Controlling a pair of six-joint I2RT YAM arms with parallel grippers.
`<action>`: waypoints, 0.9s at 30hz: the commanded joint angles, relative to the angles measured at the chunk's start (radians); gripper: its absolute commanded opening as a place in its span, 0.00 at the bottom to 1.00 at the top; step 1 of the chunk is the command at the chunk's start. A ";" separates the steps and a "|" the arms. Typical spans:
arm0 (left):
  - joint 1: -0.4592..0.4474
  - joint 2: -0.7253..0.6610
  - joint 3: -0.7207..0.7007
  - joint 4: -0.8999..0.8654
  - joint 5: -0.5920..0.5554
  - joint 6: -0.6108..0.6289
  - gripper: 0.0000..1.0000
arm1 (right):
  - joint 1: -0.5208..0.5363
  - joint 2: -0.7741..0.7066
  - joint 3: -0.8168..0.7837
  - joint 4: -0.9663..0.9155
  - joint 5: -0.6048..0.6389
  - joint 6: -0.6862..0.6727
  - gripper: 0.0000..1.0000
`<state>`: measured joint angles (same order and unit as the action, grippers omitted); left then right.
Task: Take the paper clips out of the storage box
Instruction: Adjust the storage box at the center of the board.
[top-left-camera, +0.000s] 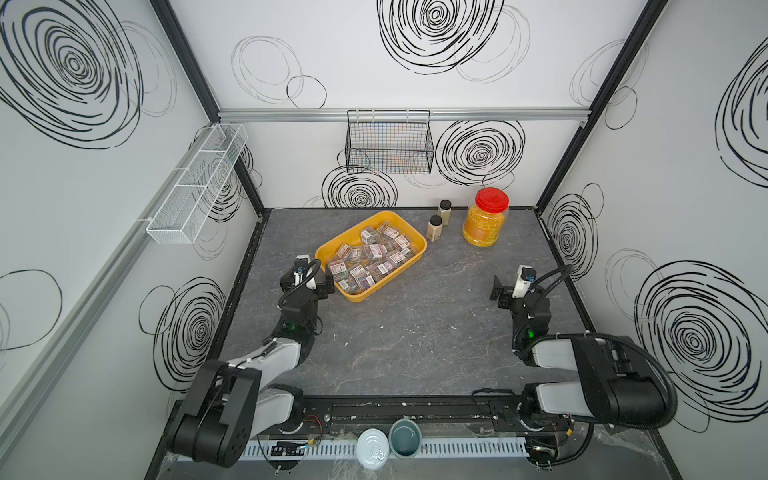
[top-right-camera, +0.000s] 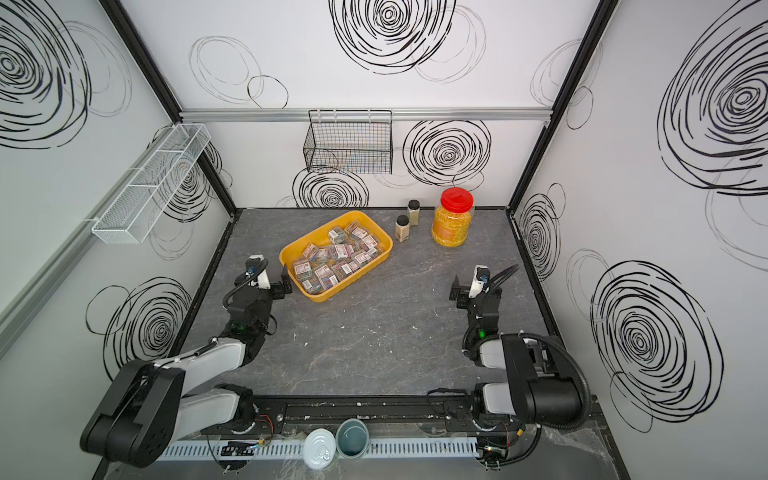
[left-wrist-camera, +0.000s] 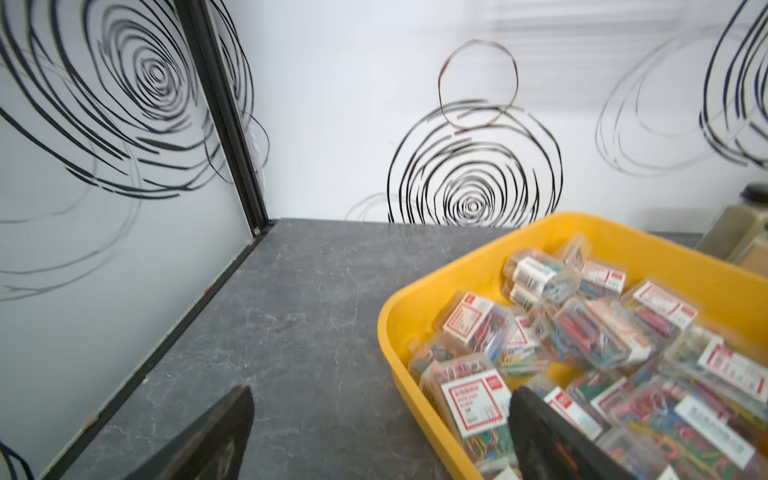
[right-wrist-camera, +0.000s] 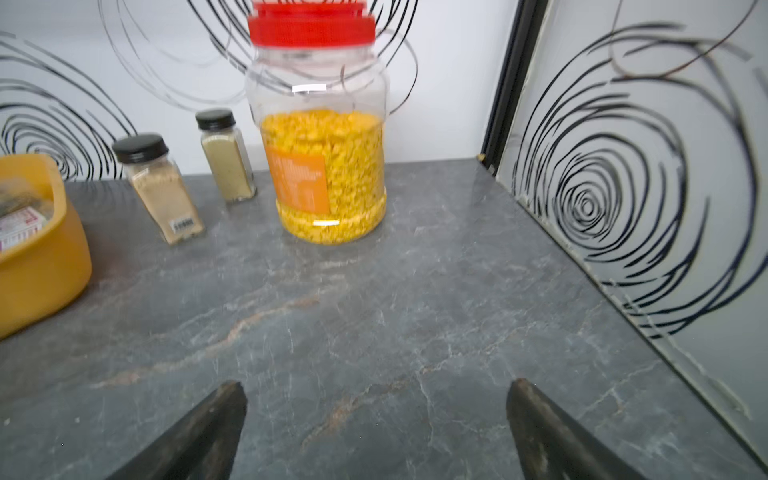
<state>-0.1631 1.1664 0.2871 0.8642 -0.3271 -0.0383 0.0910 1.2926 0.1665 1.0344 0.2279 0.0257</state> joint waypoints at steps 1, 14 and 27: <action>-0.013 -0.092 0.009 -0.085 0.017 -0.053 0.99 | 0.001 -0.114 0.088 -0.263 0.244 0.146 1.00; -0.052 -0.595 -0.248 -0.111 0.004 -0.225 0.99 | -0.040 -0.313 0.354 -0.877 -0.034 0.522 1.00; 0.113 -0.488 -0.243 -0.137 -0.123 -0.457 0.99 | 0.468 -0.068 0.516 -0.815 0.174 0.506 1.00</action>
<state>-0.0566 0.6987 0.0269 0.6724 -0.4351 -0.4538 0.4904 1.1290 0.5999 0.2188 0.3115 0.4973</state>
